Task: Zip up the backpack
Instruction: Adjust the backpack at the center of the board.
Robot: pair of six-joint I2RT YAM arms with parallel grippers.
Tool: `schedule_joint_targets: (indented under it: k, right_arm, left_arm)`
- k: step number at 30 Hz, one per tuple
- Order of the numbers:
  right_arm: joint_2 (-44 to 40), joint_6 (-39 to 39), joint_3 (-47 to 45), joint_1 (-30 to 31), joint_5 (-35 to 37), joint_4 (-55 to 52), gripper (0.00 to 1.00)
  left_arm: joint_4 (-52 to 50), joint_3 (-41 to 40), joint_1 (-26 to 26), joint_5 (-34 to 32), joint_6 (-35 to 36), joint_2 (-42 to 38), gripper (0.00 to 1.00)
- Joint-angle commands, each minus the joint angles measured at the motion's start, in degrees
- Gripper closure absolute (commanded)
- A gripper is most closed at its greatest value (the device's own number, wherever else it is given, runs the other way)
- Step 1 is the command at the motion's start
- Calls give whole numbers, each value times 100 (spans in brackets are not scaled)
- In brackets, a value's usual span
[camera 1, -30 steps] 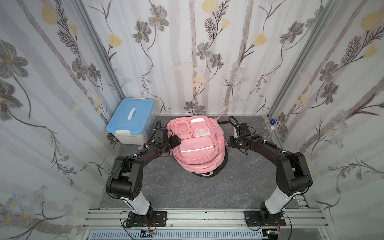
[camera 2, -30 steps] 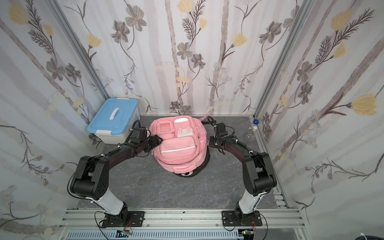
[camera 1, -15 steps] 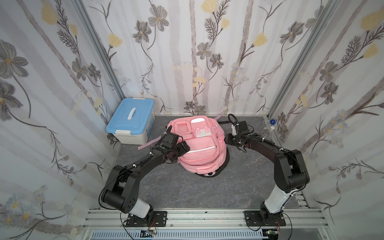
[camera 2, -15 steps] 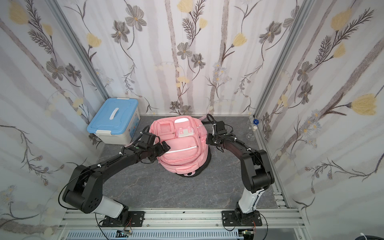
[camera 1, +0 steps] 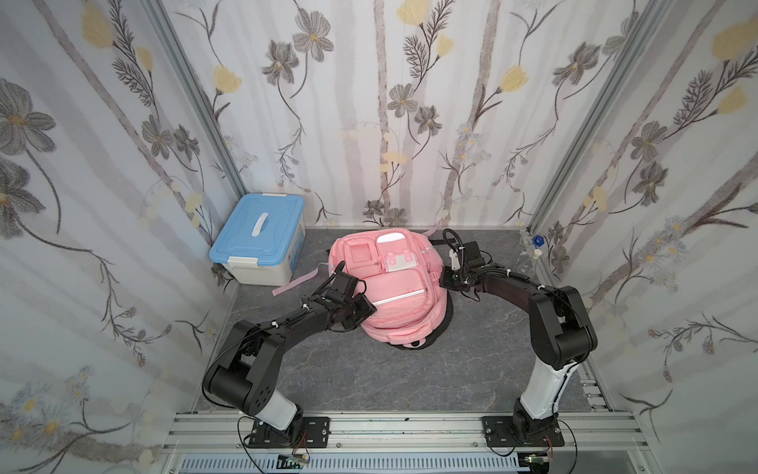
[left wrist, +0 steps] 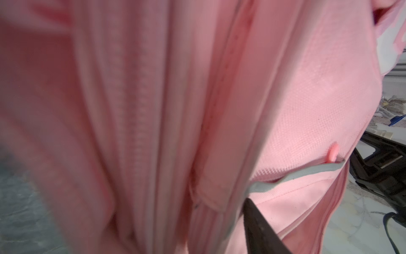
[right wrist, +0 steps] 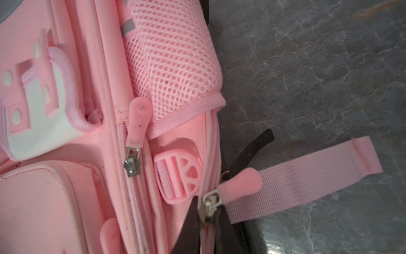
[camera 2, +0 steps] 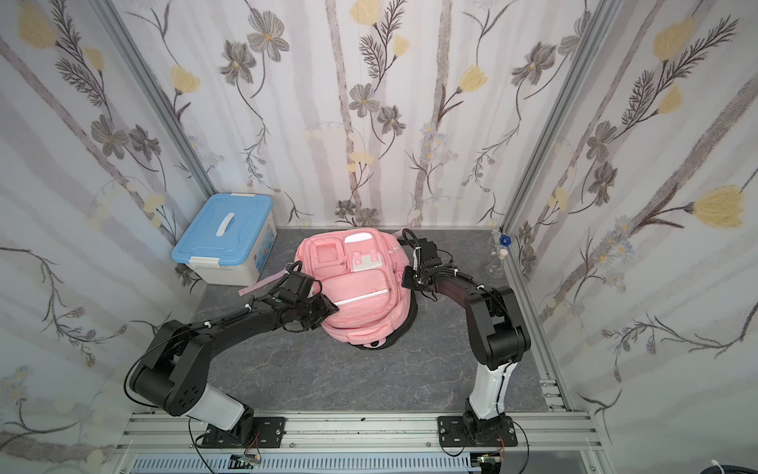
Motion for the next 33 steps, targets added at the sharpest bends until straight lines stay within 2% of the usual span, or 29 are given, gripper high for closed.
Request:
schedule_joint_targets:
  k: [1,2,3,8,16,17,18,19,20,22,23,26,33]
  right_arm:
    - [-163,52,-235,59,62,25,100]
    - [-247,42,-340,90,124,3,100]
    - [-365,16,-459,140,203,-38,100]
    - [-858,-1,-952,481,289,-283,100]
    - [-1402,218,-1219,1251,226,-884,100]
    - [-1567,217,-1201,1284,155,-970,100]
    - [-1599,189,-1186,1298,112,-1045,97]
    - [-1615,130,-1163,1307,47,-1128,88]
    - [-1607,46,-1077,1301,44,-1312,74]
    - [-1679,-141,-918,1299,165,-1669,55]
    - [-1795,-205,-903,1285,233,-1748,47]
    - [-2192,-302,-919,1125,346,-1872,39]
    - [-2597,-502,-1203,770,698,-1625,38]
  left_arm:
    - [-20,86,123,-303,96,65,87]
    - [-42,140,157,-370,145,70,99]
    - [-124,216,206,-411,213,84,100]
    - [-144,474,499,-603,459,220,100]
    - [15,1390,860,-595,798,1128,100]
    - [-30,1539,889,-584,822,1267,97]
    - [-32,1628,918,-557,816,1360,84]
    - [-57,1707,926,-562,818,1444,63]
    - [-110,1760,923,-596,807,1475,42]
    - [-196,1752,918,-606,807,1444,22]
    - [-259,1713,900,-631,807,1385,16]
    - [-620,1581,822,-761,829,1077,7]
    - [-1351,1187,465,-828,717,233,3]
